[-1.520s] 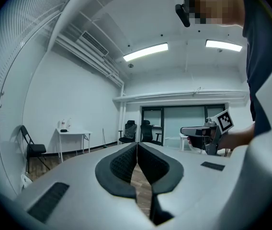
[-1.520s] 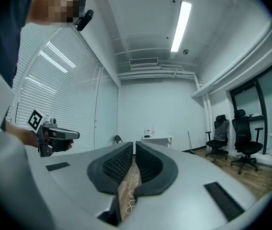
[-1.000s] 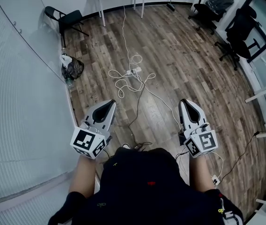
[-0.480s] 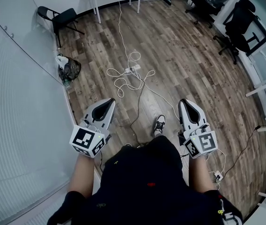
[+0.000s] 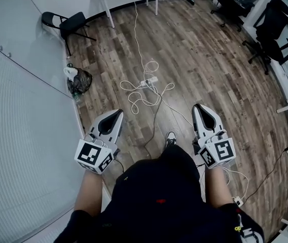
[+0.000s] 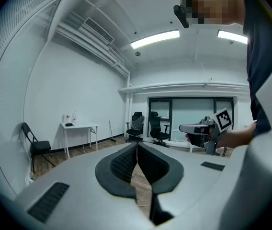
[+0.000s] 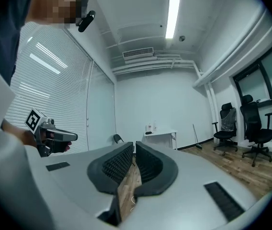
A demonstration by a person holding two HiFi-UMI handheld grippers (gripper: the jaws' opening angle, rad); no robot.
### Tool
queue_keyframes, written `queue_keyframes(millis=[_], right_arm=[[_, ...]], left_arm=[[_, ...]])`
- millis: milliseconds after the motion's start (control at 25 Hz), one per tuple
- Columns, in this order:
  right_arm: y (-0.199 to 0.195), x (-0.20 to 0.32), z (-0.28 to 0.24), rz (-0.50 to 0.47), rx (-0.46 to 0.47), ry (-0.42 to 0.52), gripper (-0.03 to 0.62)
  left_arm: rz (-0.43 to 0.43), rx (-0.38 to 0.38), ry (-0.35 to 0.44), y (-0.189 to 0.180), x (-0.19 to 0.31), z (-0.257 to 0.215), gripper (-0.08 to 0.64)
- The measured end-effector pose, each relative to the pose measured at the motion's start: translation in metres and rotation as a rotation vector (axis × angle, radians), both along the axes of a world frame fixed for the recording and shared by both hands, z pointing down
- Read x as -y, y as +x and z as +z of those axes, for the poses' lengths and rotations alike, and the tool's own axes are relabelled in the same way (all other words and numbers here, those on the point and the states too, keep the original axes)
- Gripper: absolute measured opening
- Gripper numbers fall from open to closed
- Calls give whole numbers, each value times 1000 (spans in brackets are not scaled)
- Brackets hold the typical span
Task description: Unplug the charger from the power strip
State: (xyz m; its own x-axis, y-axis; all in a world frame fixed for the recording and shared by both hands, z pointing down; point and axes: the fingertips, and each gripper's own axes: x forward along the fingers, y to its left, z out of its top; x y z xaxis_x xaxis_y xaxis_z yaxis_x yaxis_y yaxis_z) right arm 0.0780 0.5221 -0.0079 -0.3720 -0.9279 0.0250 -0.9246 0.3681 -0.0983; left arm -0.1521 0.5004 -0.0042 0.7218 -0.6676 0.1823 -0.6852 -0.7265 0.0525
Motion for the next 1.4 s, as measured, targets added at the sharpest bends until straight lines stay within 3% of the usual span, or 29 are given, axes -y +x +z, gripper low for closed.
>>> queue_keyframes(millis=[400, 640, 920, 1040, 1200, 1400], right_arm=[[104, 118, 18, -92, 40, -61, 34], [140, 171, 28, -131, 66, -91, 34], [145, 219, 42, -171, 31, -131, 34], [146, 245, 42, -166, -39, -127, 34], [127, 284, 41, -187, -76, -119, 34], [87, 343, 70, -238, -150, -179, 34]], left_arm=[[-108, 20, -45, 101, 105, -1, 23], [-146, 41, -68, 138, 139, 5, 23], [-161, 16, -105, 148, 186, 21, 23], [-134, 16, -106, 155, 215, 23, 23], [-112, 7, -117, 148, 261, 32, 23], [-79, 2, -140, 126, 336, 57, 23]])
